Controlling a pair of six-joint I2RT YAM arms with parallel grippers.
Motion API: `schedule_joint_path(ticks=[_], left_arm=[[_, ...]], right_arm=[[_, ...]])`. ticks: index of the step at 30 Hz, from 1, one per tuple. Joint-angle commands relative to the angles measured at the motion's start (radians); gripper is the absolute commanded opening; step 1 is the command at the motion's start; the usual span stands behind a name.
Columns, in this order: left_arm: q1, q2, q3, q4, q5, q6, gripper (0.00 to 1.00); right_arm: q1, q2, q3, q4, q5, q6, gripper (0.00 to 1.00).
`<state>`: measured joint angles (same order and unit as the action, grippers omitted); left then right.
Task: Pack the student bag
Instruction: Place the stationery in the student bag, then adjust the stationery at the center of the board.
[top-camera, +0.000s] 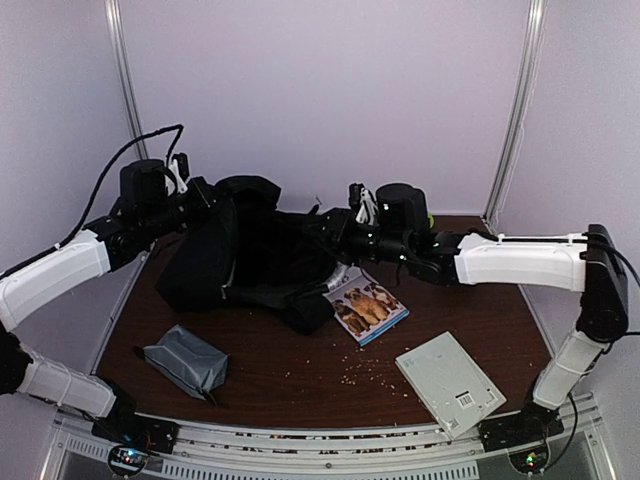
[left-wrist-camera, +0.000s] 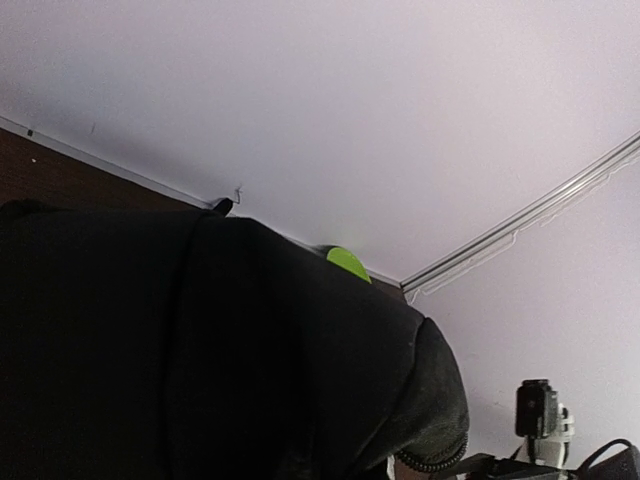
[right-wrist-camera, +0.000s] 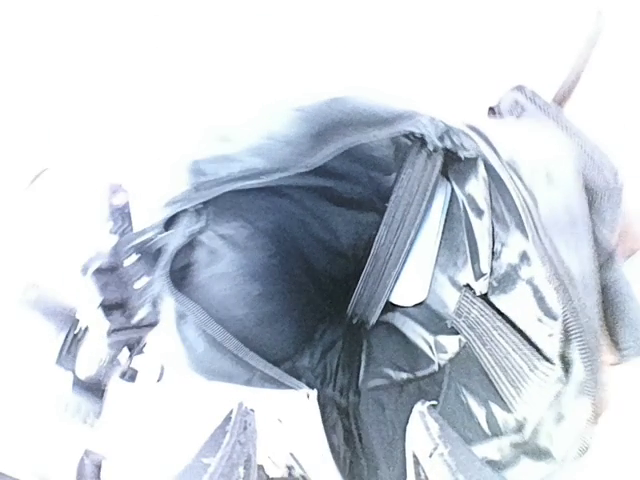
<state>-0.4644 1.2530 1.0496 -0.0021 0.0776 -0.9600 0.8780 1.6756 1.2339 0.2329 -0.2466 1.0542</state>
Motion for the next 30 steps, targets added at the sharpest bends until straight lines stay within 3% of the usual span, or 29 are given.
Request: schedule_joint_path(ticks=[1, 6, 11, 18, 30], left_arm=[[0.031, -0.045, -0.065, -0.052, -0.056, 0.107, 0.0], [0.051, -0.104, -0.067, -0.151, -0.066, 0.212, 0.0], [0.056, -0.13, -0.008, -0.242, -0.06, 0.284, 0.0], [0.057, -0.125, 0.033, -0.308, -0.091, 0.341, 0.0], [0.057, -0.234, -0.046, -0.349, -0.179, 0.391, 0.0]], right_arm=[[0.03, -0.149, -0.102, -0.17, 0.02, -0.233, 0.5], [0.096, -0.299, -0.309, -0.267, 0.152, -0.347, 0.49], [0.178, -0.33, -0.425, -0.203, 0.15, -0.347, 0.49], [0.359, -0.046, -0.17, -0.225, 0.134, -0.439, 0.51], [0.497, 0.368, 0.308, -0.288, 0.062, -0.54, 0.52]])
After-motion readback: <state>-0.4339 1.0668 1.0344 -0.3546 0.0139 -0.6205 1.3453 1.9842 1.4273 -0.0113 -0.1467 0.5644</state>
